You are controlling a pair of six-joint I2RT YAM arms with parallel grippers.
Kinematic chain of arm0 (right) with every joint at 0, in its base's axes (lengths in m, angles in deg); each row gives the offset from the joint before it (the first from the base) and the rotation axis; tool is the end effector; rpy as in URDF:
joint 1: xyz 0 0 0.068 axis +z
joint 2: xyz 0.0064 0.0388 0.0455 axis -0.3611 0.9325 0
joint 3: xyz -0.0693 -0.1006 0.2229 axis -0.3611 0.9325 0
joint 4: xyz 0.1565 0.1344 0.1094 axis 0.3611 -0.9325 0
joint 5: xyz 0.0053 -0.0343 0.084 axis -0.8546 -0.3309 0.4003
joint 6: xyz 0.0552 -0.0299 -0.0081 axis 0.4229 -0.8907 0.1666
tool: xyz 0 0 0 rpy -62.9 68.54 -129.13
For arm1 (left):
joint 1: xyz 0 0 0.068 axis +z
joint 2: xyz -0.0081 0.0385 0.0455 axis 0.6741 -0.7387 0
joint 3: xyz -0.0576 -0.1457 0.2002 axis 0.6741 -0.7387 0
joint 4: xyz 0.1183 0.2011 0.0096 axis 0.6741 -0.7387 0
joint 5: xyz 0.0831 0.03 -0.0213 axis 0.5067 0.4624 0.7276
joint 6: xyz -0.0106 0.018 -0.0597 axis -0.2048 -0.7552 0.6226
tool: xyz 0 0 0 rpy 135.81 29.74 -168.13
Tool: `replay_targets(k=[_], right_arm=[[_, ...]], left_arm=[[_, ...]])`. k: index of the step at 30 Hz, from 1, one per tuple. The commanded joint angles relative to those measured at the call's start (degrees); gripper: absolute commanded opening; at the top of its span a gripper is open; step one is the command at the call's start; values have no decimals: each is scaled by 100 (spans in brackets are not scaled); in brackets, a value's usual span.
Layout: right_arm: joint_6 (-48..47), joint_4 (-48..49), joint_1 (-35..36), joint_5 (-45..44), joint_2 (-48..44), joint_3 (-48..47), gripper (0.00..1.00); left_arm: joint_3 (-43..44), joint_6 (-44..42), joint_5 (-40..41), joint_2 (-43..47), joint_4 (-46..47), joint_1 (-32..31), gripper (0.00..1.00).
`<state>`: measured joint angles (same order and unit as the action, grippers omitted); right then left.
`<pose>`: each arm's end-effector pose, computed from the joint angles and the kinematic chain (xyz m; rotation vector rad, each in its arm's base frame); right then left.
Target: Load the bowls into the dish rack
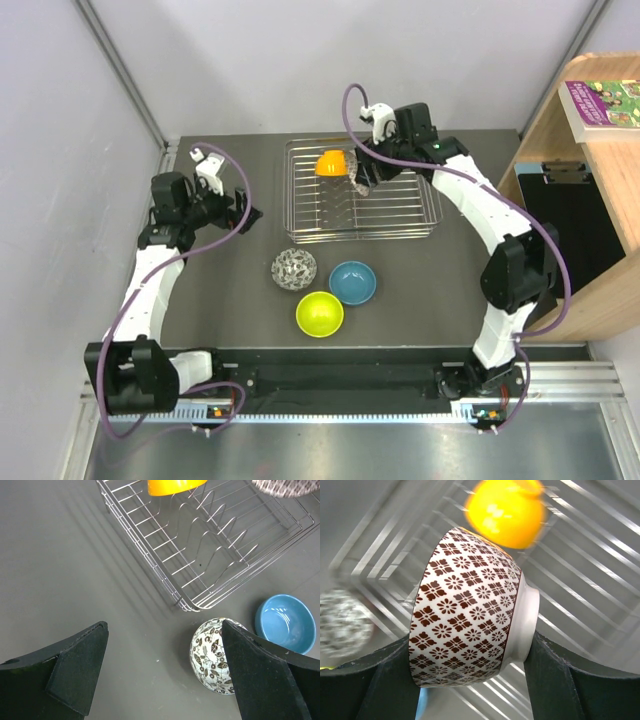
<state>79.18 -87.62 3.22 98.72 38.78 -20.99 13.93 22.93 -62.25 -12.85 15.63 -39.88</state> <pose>0.3510 0.1767 0.3197 -0.7699 2.1287 0.5473 0.2517 -0.0185 0.3034 0.4658 1.9210 -0.5635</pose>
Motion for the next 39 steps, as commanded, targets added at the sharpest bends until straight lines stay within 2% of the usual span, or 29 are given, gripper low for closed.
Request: replay_targets(k=[1,11,33,39], right_arm=[[-764,-176,119,-1216,104,-594,0],[-1888,-351,488,-2350,614,-885,0],[-2900,-492,1394,-2983,1256,-1219,0],[-3243,-360,1622,-3396,1493,-1315,0]], left_arm=[[-40,-11,-89,262,110,75,99],[-163,51,-71,253,259,101,99],[-216,77,-124,271,286,119,99],[-242,86,-151,288,286,128,99]])
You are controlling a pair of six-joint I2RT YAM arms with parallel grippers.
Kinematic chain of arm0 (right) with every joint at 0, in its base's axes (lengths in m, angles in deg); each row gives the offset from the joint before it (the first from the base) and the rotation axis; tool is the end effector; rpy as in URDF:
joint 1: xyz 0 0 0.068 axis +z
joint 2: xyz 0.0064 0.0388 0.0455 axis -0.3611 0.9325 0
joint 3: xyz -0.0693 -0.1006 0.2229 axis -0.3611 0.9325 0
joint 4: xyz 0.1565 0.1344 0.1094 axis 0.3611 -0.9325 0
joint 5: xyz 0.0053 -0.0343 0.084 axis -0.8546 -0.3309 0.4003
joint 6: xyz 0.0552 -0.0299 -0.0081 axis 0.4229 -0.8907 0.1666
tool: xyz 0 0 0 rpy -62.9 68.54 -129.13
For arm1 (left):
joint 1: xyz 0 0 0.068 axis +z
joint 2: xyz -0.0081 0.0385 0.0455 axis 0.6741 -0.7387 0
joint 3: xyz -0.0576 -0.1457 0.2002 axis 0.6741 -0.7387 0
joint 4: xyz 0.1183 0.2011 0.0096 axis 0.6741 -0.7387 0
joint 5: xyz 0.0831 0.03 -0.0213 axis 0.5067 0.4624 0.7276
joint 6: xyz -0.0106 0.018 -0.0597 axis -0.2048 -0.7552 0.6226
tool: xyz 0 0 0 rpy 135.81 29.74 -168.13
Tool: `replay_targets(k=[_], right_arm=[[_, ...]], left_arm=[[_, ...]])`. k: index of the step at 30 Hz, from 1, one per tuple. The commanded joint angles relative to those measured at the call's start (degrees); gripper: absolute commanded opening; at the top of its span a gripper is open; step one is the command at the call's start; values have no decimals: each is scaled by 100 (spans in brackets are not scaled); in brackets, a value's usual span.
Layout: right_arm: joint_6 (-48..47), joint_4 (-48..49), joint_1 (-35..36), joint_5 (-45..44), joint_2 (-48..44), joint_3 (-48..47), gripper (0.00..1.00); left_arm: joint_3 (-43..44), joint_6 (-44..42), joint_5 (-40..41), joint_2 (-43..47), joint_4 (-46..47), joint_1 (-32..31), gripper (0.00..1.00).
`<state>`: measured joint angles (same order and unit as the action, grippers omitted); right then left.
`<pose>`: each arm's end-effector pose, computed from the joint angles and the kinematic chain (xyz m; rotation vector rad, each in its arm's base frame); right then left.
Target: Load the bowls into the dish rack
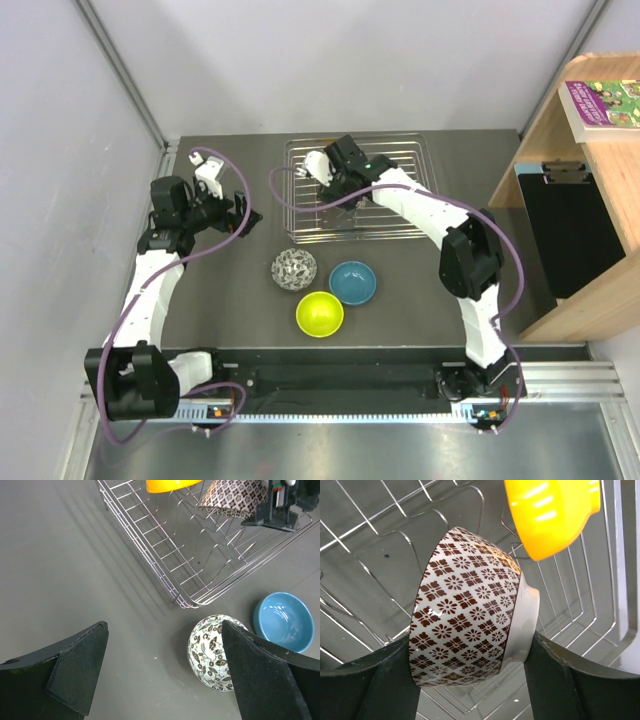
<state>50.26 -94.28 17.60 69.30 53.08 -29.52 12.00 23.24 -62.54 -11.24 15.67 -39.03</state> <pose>0.3449 0.2659 0.2553 -1.4147 2.0106 -0.1919 0.2453 -0.0153 0.2990 0.4479 1.9277 -0.5642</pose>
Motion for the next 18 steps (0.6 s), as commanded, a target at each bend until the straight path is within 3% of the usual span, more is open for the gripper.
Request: replay_targets(k=[1,14,18], right_arm=[[-456,306,245,-498,107,-524,0],[-1318,376,623,-1096,626,-753,0],[-1625,482,694,-1272,618,-551,11]], left_arm=[[-58,55,-131,118,299,34,99],[-85,38,-175,91,316,60,99],[-93,46,-184,100,334,69,99]])
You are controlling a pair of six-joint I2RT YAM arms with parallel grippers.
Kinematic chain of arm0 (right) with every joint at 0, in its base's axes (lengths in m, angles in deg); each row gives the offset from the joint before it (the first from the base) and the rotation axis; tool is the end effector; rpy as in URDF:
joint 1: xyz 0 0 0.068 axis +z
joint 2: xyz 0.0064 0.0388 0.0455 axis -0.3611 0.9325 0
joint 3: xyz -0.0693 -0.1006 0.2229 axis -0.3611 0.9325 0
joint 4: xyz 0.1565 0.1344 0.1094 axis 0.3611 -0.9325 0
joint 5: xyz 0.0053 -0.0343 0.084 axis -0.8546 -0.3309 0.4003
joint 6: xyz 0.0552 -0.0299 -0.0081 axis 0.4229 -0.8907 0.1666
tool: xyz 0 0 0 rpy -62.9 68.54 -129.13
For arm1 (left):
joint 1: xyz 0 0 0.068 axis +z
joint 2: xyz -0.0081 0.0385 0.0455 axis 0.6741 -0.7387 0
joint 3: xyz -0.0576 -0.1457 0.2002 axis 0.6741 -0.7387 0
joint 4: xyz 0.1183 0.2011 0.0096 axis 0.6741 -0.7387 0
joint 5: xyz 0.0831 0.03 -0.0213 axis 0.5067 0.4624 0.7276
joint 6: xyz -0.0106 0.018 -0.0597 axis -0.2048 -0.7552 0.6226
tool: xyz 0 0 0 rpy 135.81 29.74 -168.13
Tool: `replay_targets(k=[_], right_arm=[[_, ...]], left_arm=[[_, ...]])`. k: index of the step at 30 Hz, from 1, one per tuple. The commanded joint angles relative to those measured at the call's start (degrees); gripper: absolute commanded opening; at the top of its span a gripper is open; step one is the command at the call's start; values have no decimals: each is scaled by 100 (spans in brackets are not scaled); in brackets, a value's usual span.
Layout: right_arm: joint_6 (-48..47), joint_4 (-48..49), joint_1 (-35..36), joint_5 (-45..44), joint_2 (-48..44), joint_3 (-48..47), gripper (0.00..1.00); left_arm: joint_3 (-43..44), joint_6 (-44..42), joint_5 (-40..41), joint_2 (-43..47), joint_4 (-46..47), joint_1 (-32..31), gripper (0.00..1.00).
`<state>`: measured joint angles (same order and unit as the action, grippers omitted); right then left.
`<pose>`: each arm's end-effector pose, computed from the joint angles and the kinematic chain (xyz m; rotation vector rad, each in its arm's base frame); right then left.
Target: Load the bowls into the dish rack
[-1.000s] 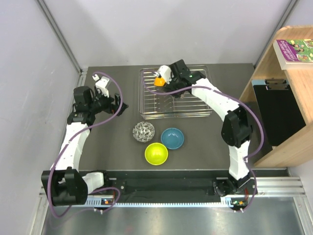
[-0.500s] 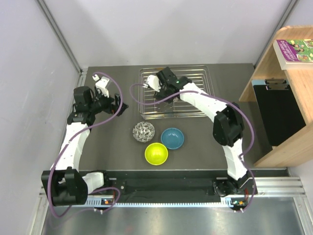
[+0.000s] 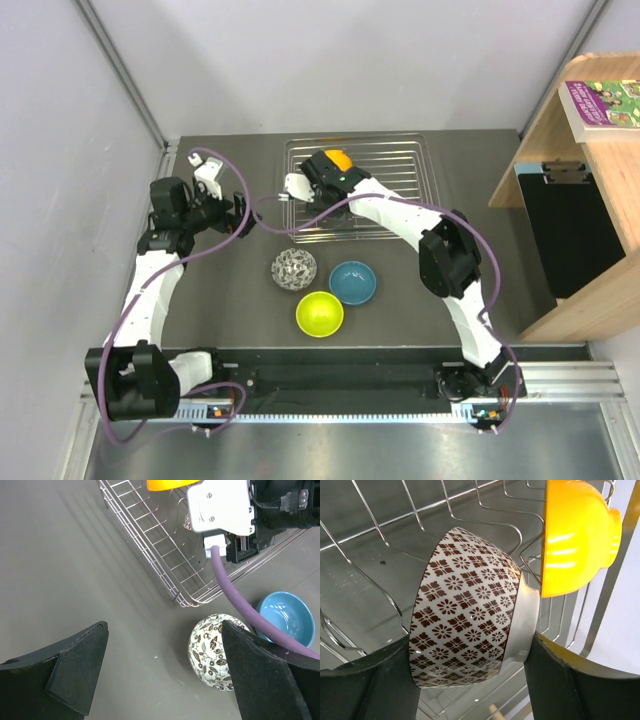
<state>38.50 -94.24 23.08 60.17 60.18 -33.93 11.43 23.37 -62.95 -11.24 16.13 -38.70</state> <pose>0.3380 0.3068 0.2269 -1.6802 1.8414 -0.4424 0.2453 -0.0142 0.2967 0.4439 1.9288 -0.5698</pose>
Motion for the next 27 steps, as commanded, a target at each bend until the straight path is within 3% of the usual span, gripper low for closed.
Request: replay_targets(k=[1,5,9,12,16,27], right_arm=[[-528,478,163,-393,-93,-75,12],[-696,478,207,-517,-40,-74,29],[-793,408,251,-569,-75,-74,69],[-802,390,260,-517,-163,-13,85],[-775,522,251,-455,-312,277,96],[-82,617,233,-86,-1050,514,100]], left_arm=[[-37,33,-151,100,279,45,99],[-54,25,-160,109,297,53,99],[-54,24,-177,118,288,54,99],[-54,25,-186,118,288,62,99],[-37,77,-134,162,306,97,99],[376,402,-107,4,385,748,99]])
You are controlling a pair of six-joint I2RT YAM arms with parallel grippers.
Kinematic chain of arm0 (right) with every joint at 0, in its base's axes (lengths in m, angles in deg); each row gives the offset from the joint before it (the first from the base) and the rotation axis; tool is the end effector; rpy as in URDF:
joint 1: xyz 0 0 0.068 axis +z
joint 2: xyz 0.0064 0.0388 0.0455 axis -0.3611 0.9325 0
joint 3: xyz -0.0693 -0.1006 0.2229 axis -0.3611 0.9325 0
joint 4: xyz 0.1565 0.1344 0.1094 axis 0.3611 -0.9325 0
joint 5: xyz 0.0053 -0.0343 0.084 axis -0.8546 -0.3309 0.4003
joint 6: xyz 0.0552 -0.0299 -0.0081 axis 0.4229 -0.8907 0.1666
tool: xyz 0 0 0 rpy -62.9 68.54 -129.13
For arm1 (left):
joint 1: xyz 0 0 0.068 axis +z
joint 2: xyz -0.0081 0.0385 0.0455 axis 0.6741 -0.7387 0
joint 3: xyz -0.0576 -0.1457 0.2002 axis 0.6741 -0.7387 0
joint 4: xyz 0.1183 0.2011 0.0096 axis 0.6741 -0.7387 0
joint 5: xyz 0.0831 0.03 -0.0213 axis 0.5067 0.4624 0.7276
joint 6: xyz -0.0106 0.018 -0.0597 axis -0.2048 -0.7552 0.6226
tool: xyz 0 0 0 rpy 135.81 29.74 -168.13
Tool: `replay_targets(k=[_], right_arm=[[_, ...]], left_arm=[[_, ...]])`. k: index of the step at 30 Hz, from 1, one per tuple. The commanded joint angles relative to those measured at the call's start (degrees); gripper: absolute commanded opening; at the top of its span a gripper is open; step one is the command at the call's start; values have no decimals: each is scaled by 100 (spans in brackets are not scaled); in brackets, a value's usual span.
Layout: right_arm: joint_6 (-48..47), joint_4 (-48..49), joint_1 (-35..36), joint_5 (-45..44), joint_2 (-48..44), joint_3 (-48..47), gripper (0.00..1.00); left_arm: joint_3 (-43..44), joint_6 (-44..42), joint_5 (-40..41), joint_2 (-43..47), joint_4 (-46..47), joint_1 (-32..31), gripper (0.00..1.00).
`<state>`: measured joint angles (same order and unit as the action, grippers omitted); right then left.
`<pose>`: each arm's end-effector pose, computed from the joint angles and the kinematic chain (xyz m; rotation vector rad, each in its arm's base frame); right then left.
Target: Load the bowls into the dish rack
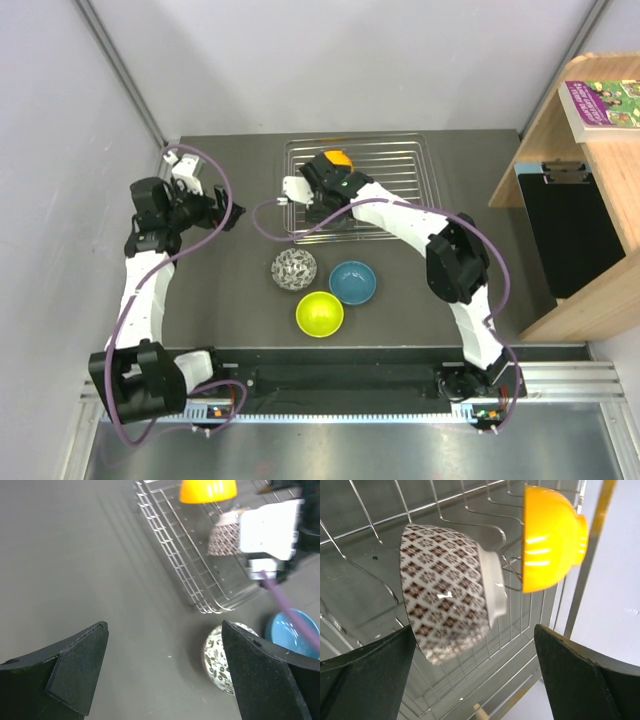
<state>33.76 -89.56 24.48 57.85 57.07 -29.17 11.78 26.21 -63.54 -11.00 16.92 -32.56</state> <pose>0.3275 0.3093 0.2323 -1.7190 1.7345 -0.5102 0.2453 0.0117 0.3011 0.3048 1.9278 -0.5329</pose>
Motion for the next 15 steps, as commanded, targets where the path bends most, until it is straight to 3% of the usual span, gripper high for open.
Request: replay_targets(k=[1,10,15], right_arm=[[446,194,93,137,-871,55,100],[1622,967,-188,-276,-1600,310,100],[2283,951,-311,529,-2567,1162,100]], left_arm=[[402,66,-74,-73,280,134,99],[201,-1076,-628,-530,-712,46,99],[-176,-1699,-602,-469,-1152,-199,99]])
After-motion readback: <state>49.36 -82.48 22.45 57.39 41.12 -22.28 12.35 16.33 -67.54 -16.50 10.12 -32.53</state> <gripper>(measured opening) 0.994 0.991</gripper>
